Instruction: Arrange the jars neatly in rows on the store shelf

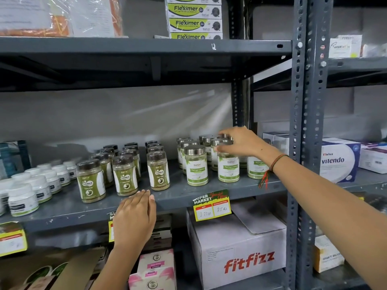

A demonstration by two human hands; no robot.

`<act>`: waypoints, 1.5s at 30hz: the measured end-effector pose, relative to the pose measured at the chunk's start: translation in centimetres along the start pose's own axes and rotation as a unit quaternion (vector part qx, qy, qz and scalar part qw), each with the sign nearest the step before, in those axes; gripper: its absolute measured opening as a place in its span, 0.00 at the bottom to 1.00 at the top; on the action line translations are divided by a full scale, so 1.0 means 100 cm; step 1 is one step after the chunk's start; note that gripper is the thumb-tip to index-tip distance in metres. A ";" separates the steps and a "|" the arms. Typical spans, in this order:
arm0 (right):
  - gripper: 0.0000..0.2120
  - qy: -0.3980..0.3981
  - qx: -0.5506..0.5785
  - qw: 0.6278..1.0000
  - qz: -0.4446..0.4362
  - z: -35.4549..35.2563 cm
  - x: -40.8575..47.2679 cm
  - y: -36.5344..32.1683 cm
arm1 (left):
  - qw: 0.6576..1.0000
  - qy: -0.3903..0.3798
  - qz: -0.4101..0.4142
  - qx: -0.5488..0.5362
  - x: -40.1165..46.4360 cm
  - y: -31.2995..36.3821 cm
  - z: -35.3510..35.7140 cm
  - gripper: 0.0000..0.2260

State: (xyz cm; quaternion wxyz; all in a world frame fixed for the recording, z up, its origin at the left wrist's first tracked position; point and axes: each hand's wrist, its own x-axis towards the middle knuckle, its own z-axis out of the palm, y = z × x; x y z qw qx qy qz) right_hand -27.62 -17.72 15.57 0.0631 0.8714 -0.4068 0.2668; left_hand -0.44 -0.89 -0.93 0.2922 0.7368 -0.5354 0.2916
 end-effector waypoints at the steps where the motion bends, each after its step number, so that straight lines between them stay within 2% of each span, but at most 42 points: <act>1: 0.33 0.031 0.006 0.999 -0.015 0.001 0.001 -0.008 | 1.000 0.000 -0.001 0.001 0.000 0.000 -0.001 0.20; 3: 0.33 0.079 0.026 0.996 -0.045 0.004 0.006 -0.030 | 1.000 -0.002 -0.003 0.003 0.000 0.001 -0.002 0.20; 6: 0.31 0.082 0.057 0.991 -0.093 0.014 0.017 -0.070 | 1.000 -0.005 -0.002 0.003 0.001 0.001 -0.003 0.20; 12: 0.31 -0.031 0.013 0.987 -0.155 0.043 0.045 -0.138 | 1.000 -0.017 -0.003 0.006 0.003 0.000 -0.002 0.20; 19: 0.32 -0.108 -0.016 0.982 -0.152 0.062 0.062 -0.159 | 1.000 -0.009 0.000 0.001 0.002 0.000 -0.001 0.19; 29: 0.31 -0.100 0.006 0.983 -0.152 0.058 0.062 -0.151 | 1.000 -0.004 -0.002 -0.001 0.002 0.000 -0.002 0.19; 39: 0.35 -0.082 0.028 0.988 -0.128 0.056 0.049 -0.149 | 1.000 0.005 0.007 -0.002 0.003 0.000 -0.002 0.18; 45: 0.29 0.036 0.058 0.990 -0.120 0.041 0.037 -0.139 | 1.000 -0.008 0.014 -0.013 0.006 -0.003 -0.002 0.19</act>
